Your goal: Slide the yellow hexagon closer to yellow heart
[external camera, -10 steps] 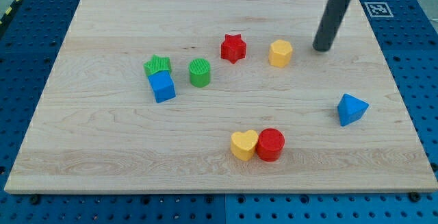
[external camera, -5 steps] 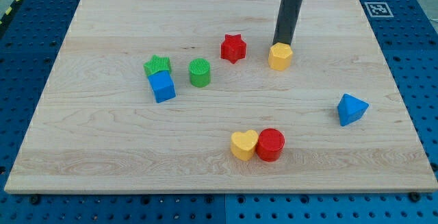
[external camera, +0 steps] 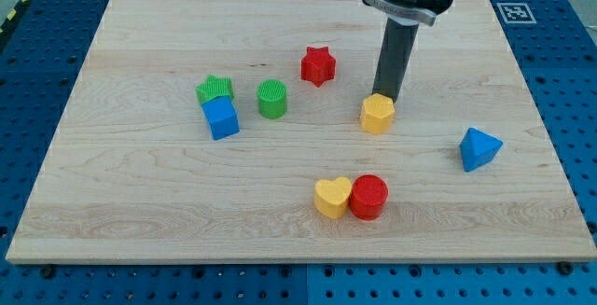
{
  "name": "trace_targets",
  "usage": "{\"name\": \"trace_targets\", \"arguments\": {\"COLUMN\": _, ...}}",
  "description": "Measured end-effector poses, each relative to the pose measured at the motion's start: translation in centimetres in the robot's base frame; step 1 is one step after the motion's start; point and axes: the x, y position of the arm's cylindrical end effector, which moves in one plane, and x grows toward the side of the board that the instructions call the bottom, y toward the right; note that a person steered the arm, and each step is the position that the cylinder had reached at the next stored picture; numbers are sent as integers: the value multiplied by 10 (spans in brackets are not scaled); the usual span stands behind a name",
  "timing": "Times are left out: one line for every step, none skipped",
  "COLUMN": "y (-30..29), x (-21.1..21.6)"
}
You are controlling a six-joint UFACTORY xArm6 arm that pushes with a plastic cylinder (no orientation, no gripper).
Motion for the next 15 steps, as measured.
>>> {"name": "trace_targets", "arguments": {"y": -10, "x": 19}}
{"name": "trace_targets", "arguments": {"y": -20, "x": 37}}
{"name": "trace_targets", "arguments": {"y": -23, "x": 51}}
{"name": "trace_targets", "arguments": {"y": -23, "x": 53}}
{"name": "trace_targets", "arguments": {"y": -15, "x": 56}}
{"name": "trace_targets", "arguments": {"y": -13, "x": 62}}
{"name": "trace_targets", "arguments": {"y": -13, "x": 64}}
{"name": "trace_targets", "arguments": {"y": -13, "x": 65}}
{"name": "trace_targets", "arguments": {"y": -15, "x": 71}}
{"name": "trace_targets", "arguments": {"y": -23, "x": 78}}
{"name": "trace_targets", "arguments": {"y": -33, "x": 80}}
{"name": "trace_targets", "arguments": {"y": -36, "x": 80}}
{"name": "trace_targets", "arguments": {"y": -27, "x": 81}}
{"name": "trace_targets", "arguments": {"y": -27, "x": 93}}
{"name": "trace_targets", "arguments": {"y": -27, "x": 110}}
